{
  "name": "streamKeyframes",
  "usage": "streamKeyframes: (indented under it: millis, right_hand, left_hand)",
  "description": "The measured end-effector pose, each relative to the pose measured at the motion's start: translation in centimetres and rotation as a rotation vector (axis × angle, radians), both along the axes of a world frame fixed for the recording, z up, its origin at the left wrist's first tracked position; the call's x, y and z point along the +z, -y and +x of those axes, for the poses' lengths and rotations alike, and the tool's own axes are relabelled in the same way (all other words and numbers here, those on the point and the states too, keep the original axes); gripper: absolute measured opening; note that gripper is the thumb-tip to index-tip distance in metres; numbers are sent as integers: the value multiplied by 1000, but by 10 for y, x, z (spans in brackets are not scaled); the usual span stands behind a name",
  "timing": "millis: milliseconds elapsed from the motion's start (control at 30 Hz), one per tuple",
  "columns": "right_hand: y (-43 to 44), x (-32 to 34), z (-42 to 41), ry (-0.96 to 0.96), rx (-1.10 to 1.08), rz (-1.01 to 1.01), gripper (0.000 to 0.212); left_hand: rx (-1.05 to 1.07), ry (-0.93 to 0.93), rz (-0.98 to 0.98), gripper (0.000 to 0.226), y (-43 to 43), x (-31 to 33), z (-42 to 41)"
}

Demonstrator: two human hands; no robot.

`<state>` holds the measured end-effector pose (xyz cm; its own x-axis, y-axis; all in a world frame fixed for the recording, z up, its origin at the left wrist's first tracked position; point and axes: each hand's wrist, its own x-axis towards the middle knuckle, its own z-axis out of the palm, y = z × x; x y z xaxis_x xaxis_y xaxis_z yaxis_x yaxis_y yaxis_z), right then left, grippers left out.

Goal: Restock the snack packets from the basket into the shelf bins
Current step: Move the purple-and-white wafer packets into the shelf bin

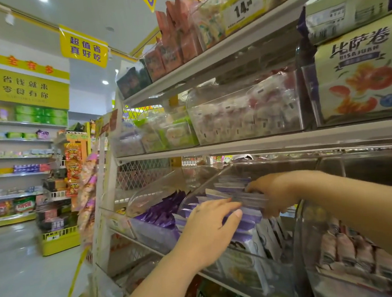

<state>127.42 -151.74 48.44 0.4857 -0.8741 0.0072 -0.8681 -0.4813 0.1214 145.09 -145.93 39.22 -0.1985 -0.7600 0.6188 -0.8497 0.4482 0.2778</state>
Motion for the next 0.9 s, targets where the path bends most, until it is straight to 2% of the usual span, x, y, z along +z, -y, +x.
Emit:
streamKeyframes:
  millis: [100, 200, 267, 333, 467, 600, 767, 900]
  right_hand:
    - [-4, -6, 2, -109, 57, -194, 60]
    - [-20, 8, -5, -115, 39, -185, 74]
    - [-36, 17, -4, -68, 73, -236, 63]
    - [-53, 18, 6, 59, 156, -327, 48]
    - [-90, -11, 50, 198, 370, -542, 31]
    - [-116, -68, 107, 178, 507, -453, 26]
    - [-126, -164, 163, 177, 588, -295, 24]
    - [-124, -268, 194, 136, 576, -61, 27]
  left_hand:
    - [-3, 3, -7, 42, -3, 1, -1]
    - [-2, -8, -38, 42, -12, 2, 3]
    - [-7, -65, -109, 39, -22, 1, 10]
    - [9, -143, -210, 34, -33, -5, 20]
    - [108, -299, -340, 27, -58, -39, 43]
    - [246, -404, -359, 30, -83, -97, 72]
    - [387, -470, -216, 26, -118, -183, 118]
    - [495, -526, -69, 20, -148, -262, 145]
